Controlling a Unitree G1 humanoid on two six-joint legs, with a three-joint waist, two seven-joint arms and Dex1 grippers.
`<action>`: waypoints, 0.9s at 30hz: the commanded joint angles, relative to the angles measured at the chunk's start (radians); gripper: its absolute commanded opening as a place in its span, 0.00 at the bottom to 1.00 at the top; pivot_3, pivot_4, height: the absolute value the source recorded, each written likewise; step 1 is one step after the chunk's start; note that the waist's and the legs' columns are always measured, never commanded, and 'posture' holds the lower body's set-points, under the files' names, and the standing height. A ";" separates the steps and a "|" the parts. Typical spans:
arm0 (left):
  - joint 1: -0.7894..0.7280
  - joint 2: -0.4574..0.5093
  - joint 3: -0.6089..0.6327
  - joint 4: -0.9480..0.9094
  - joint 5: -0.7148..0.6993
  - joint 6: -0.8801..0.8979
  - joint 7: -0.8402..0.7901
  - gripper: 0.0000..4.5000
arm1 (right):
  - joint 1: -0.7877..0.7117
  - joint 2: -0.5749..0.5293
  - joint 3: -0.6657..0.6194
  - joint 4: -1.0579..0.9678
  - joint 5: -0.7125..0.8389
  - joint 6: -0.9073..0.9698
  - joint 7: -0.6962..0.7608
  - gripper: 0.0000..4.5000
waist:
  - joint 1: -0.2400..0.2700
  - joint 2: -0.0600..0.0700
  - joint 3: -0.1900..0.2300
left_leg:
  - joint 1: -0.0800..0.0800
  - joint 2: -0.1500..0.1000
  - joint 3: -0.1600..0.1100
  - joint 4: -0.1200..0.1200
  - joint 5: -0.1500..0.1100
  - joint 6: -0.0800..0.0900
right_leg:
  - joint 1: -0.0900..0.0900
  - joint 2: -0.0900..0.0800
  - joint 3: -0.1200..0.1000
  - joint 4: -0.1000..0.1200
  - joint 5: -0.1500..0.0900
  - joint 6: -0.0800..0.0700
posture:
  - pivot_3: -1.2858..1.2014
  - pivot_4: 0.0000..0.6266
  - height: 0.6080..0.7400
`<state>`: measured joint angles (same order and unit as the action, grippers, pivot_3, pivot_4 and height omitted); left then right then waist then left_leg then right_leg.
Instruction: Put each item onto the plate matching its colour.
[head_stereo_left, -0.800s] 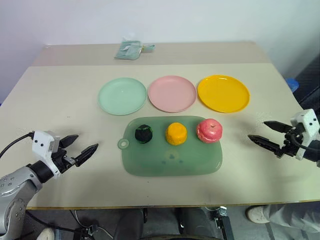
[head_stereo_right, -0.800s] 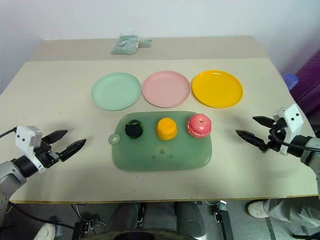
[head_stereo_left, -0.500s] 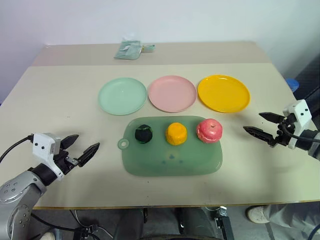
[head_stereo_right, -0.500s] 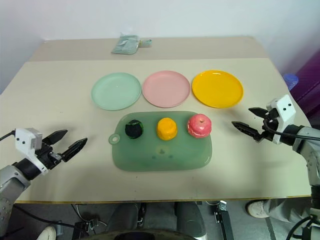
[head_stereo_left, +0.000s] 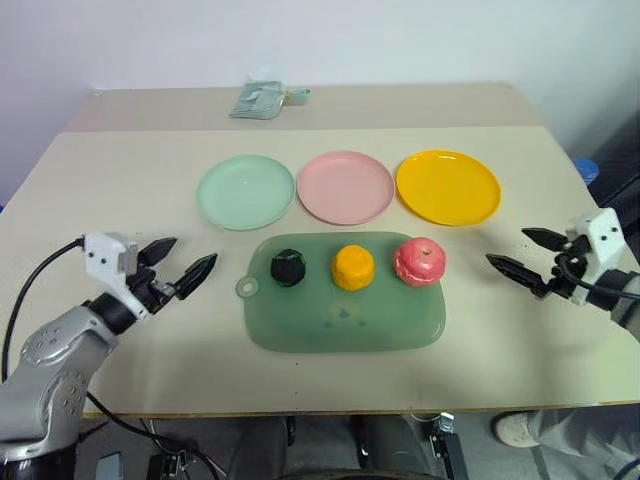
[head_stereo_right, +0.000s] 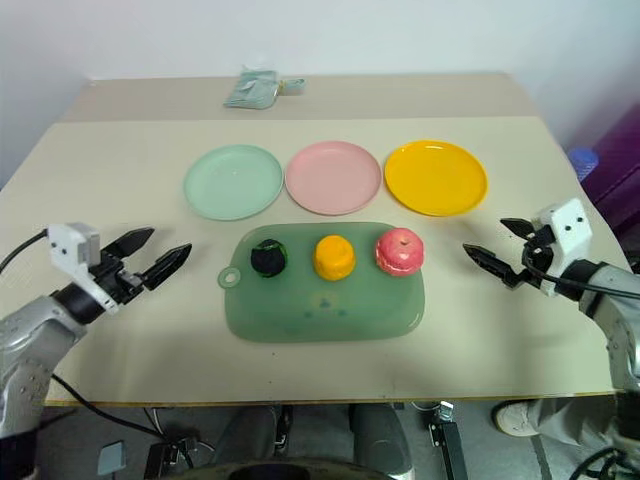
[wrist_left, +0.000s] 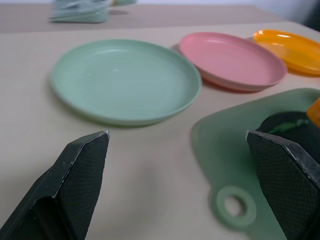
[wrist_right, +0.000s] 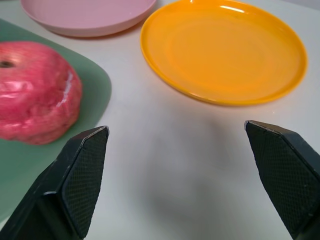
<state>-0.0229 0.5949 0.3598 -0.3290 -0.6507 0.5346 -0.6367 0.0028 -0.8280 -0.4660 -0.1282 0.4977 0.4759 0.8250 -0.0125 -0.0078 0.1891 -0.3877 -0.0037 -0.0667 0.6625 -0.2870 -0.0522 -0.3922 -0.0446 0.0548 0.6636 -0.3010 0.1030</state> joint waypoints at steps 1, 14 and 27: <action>-0.105 0.039 -0.073 0.045 -0.020 0.016 -0.101 1.00 | 0.074 0.022 -0.100 -0.168 0.077 0.044 -0.021 0.99 | 0.000 0.000 0.000 | 0.000 0.000 0.000 0.000 0.000 0.000 | 0.000 0.000 0.000 0.000 0.000 0.000 | 0.52 0.24 1.00; -0.395 0.087 -0.486 0.283 0.271 -0.142 -0.404 1.00 | 0.285 0.020 -0.042 -0.628 0.301 0.206 -0.002 0.99 | -0.001 -0.001 0.000 | 0.000 -0.001 -0.001 0.000 0.000 0.000 | 0.000 0.001 0.000 0.000 0.000 0.000 | 0.52 0.24 1.00; -0.435 -0.017 -0.316 0.401 0.240 -0.177 -0.269 0.64 | 0.217 0.046 0.079 -0.605 0.261 0.162 -0.059 1.00 | -0.001 -0.001 0.000 | -0.002 0.000 -0.006 0.001 0.000 0.000 | -0.001 0.001 -0.001 0.000 0.000 0.000 | 0.52 0.24 1.00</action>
<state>-0.4283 0.5869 -0.0280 0.0510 -0.3847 0.3659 -0.9549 0.2432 -0.7833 -0.3878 -0.7375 0.7584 0.6645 0.7680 -0.0133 -0.0087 0.1893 -0.3897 -0.0036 -0.0728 0.6637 -0.2870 -0.0520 -0.3934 -0.0441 0.0537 0.6639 -0.3011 0.1034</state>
